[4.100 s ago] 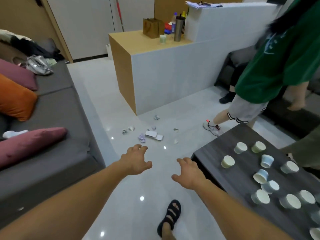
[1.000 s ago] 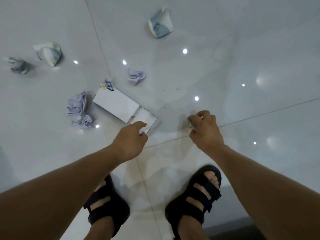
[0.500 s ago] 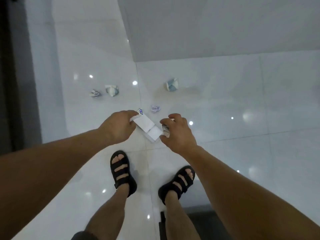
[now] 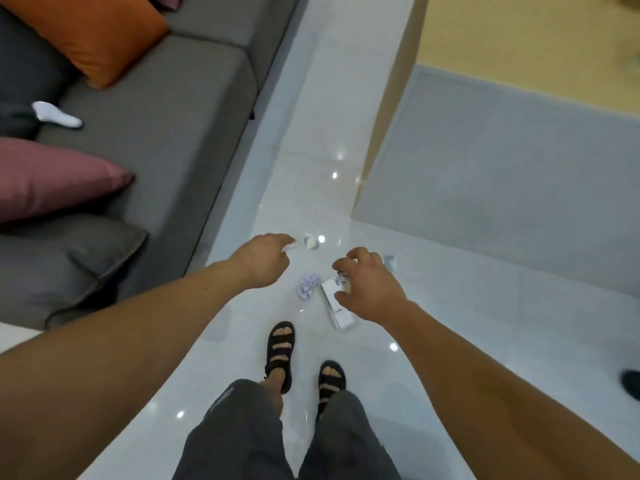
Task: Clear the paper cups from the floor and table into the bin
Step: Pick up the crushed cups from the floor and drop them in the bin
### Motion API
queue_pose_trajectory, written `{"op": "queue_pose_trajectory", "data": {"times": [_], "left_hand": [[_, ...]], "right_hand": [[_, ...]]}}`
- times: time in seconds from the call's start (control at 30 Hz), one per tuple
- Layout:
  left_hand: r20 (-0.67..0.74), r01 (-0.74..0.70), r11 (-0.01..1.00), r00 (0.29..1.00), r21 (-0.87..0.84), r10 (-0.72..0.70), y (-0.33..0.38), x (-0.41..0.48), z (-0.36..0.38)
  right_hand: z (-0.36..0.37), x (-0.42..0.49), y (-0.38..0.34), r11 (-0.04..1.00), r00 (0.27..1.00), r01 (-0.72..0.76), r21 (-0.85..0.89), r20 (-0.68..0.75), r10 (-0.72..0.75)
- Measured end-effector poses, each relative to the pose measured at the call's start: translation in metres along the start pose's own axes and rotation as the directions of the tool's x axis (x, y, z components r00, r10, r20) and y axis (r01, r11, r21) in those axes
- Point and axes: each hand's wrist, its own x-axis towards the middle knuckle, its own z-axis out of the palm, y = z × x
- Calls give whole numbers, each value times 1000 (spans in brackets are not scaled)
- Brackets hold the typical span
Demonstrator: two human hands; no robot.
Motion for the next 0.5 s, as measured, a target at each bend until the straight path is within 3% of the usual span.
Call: {"op": "queue_pose_trajectory", "data": {"times": [0.23,0.4,0.5], "left_hand": [[-151,228,957,955,-177,-255,-52,-133,-11],[-264,292,887,879,-357,-396,-91,-224,-8],[-326,334,825,800,-456,-504,-127,-289,-5]], "right_hand": [[-40,-28,-79,964,972,221,-151,111,-206],[-39,-38,-174,872,895,442,-210,164,-414],[-24,-51,-242,788,826,563,-250,212,-522]]}}
